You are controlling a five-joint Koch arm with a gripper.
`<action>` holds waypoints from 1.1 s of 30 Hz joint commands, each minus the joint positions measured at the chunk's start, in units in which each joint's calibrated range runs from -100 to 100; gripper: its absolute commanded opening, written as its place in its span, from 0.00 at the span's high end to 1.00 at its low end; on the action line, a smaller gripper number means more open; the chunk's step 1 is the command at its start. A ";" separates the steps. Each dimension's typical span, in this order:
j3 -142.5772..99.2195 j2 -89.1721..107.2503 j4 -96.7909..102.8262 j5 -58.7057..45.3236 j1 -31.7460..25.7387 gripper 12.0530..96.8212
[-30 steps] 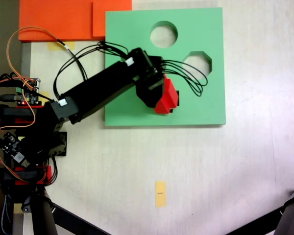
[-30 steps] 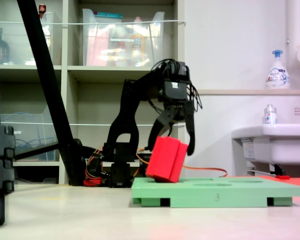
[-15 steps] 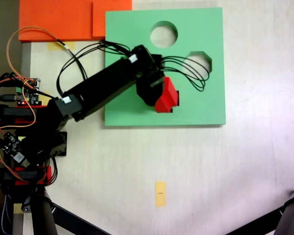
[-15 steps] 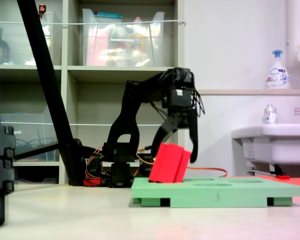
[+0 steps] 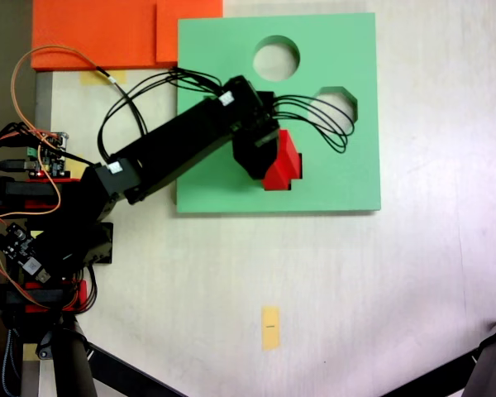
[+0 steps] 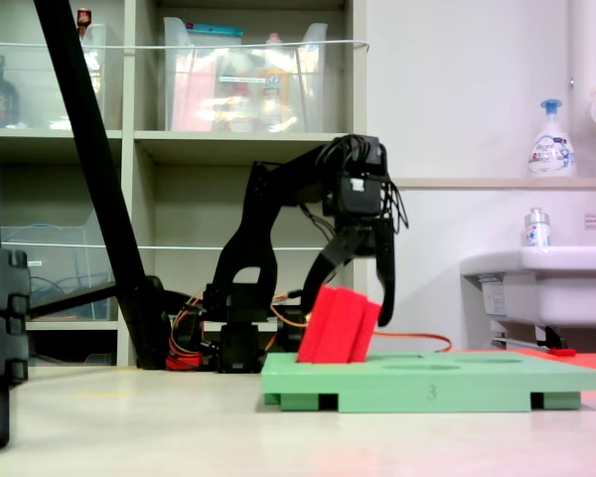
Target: Put the cross columnar block into the corresponding hole
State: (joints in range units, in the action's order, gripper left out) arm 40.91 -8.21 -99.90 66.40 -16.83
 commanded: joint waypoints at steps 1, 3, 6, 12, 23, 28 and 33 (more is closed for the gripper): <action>2.46 -0.45 -0.10 -5.57 0.63 0.65; 2.76 -1.43 -0.10 -8.55 0.78 0.65; 2.76 -2.41 -0.10 -11.43 0.78 0.64; 2.56 -2.55 -0.10 -12.11 0.78 0.52; 3.65 0.53 -0.10 -11.14 1.66 0.20; 3.75 11.00 -0.10 -11.09 1.71 0.20; 6.95 27.62 -0.10 -15.04 2.39 0.20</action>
State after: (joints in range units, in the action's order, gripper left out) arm 43.75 11.63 -99.71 54.14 -15.07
